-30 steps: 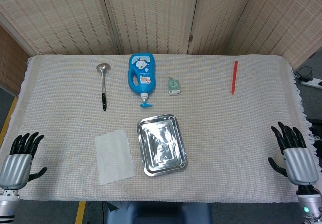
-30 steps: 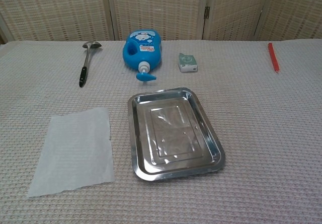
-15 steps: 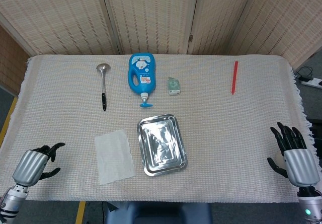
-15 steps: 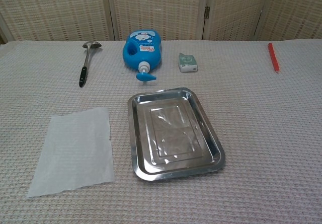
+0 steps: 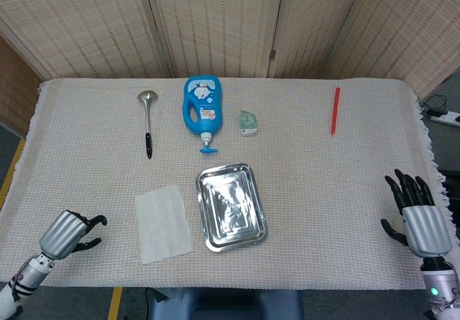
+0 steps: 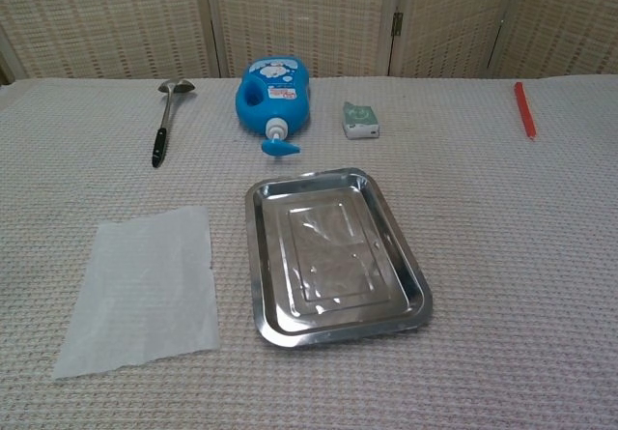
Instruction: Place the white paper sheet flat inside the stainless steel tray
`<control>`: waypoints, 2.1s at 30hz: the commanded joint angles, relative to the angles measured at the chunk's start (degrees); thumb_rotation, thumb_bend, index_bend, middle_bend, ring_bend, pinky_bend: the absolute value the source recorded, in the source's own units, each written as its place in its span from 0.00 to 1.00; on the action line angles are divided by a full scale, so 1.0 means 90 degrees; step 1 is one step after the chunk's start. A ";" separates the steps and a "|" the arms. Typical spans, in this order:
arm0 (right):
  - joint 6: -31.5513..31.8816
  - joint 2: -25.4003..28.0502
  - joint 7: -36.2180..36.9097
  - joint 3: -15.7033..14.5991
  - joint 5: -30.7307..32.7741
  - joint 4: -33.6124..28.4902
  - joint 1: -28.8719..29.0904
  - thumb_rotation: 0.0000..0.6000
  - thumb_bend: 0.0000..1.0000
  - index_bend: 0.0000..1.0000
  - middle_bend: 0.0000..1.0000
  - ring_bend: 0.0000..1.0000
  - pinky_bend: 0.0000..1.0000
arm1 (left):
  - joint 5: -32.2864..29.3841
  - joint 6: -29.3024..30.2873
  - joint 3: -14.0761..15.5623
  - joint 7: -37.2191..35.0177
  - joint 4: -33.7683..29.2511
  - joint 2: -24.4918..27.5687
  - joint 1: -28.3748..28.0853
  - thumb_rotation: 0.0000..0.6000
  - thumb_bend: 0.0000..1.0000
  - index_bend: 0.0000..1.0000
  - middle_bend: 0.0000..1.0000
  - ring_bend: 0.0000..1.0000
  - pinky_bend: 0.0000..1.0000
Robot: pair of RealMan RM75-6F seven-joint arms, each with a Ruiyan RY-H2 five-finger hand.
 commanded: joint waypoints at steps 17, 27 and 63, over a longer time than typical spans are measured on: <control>-0.0177 -0.0046 -0.0060 0.0042 0.0280 0.0095 0.0042 1.00 0.33 0.00 0.00 0.00 0.00 | -0.0043 -0.0206 0.0603 -0.0901 0.1754 -0.1244 -0.0392 1.00 0.24 0.49 1.00 1.00 1.00; -0.0048 0.0018 0.0044 0.0072 0.0263 0.0076 0.0006 1.00 0.33 0.00 0.00 0.00 0.00 | -0.0161 -0.0521 0.0734 -0.1055 0.2006 -0.1530 -0.0511 1.00 0.24 0.48 1.00 1.00 1.00; 0.0243 0.0182 0.0344 0.0097 0.0214 -0.0022 -0.0141 1.00 0.32 0.00 0.00 0.00 0.00 | -0.0401 -0.0858 0.0947 -0.1592 0.2209 -0.2143 -0.0848 1.00 0.25 0.45 1.00 0.99 1.00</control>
